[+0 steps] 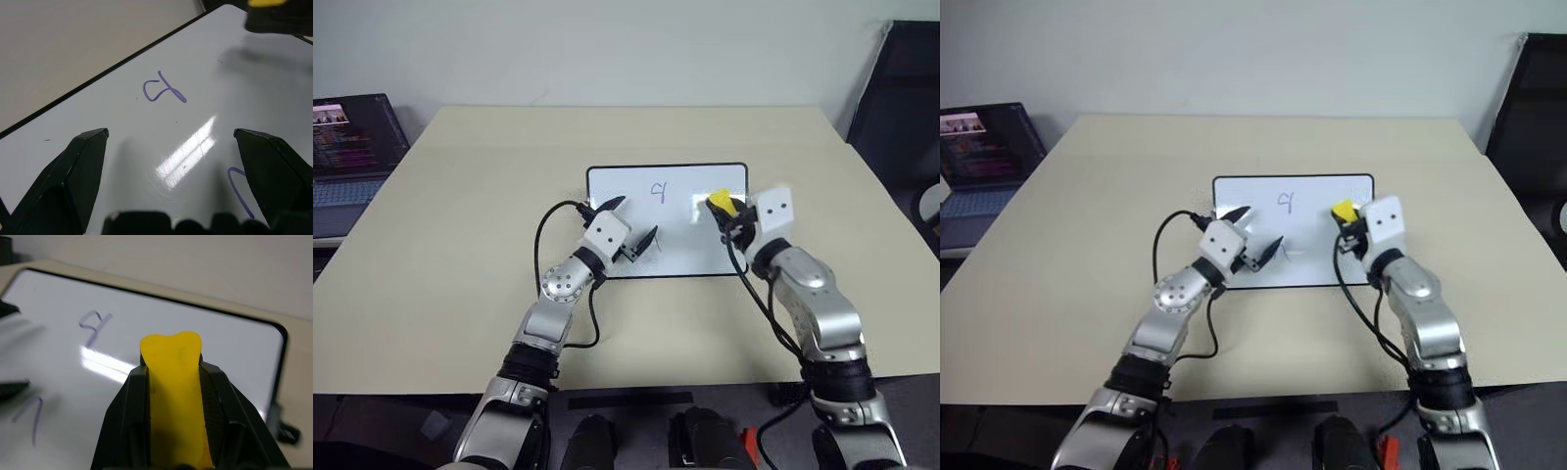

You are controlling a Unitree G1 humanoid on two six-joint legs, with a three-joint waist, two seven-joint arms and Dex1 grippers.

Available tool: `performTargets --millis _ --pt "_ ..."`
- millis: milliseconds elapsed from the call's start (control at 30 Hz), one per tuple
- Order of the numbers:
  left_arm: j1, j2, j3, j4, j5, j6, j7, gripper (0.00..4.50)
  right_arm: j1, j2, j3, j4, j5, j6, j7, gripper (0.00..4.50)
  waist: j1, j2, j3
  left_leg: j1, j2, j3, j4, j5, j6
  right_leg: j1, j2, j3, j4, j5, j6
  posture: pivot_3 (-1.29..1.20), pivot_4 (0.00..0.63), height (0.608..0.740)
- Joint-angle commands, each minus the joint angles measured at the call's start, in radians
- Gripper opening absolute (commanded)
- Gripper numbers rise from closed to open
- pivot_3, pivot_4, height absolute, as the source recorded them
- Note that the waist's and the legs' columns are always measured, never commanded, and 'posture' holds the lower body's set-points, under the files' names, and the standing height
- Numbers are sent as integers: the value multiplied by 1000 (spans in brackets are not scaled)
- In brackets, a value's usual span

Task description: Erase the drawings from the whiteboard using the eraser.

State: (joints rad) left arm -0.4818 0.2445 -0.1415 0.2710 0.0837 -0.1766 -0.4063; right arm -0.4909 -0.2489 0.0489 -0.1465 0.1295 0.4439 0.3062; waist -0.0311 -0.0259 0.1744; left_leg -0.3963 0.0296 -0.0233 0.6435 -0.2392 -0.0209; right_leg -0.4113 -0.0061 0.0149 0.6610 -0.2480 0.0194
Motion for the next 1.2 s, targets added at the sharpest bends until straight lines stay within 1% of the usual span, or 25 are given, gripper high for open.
performTargets --millis 33,167,233,500,633,967,1200 --pt "-4 -2 5 -47 -26 3 -20 4500 -93 14 49 69 -31 -103 39 1030 1 0 0 0 0 0 0 0 0 0 0 0 0 0 0 0 150 740" --pt "-1 -6 7 -47 -40 9 -39 4500 -200 52 79 192 -54 -141 50 1030 2 0 0 -1 0 1 0 0 0 0 -1 0 -1 0 0 0 150 740" --pt "2 -6 8 -50 -41 12 -41 4500 -229 63 93 230 -65 -153 55 1030 2 0 0 -1 0 1 0 0 0 0 -1 0 -1 0 0 0 150 740" --pt "11 -1 13 -58 -38 26 -36 4500 -278 91 163 337 -136 -134 58 1030 2 0 0 -1 0 0 0 0 0 -1 -1 0 0 1 -2 0 150 740" --pt "4 7 20 -51 -32 27 -28 4500 -305 87 186 442 -183 -184 61 1030 2 0 0 -1 0 0 0 0 0 -1 -1 0 1 1 -1 0 150 740" --pt "-18 7 13 -39 -33 22 -36 4500 -383 77 160 650 -224 -320 40 1030 2 0 0 0 0 0 1 0 0 -1 -1 0 3 1 -1 0 150 740" --pt "-13 6 13 -41 -33 24 -35 4500 -393 60 134 688 -231 -349 30 1030 2 0 0 1 0 0 1 0 0 0 -1 1 3 1 -1 0 150 740"
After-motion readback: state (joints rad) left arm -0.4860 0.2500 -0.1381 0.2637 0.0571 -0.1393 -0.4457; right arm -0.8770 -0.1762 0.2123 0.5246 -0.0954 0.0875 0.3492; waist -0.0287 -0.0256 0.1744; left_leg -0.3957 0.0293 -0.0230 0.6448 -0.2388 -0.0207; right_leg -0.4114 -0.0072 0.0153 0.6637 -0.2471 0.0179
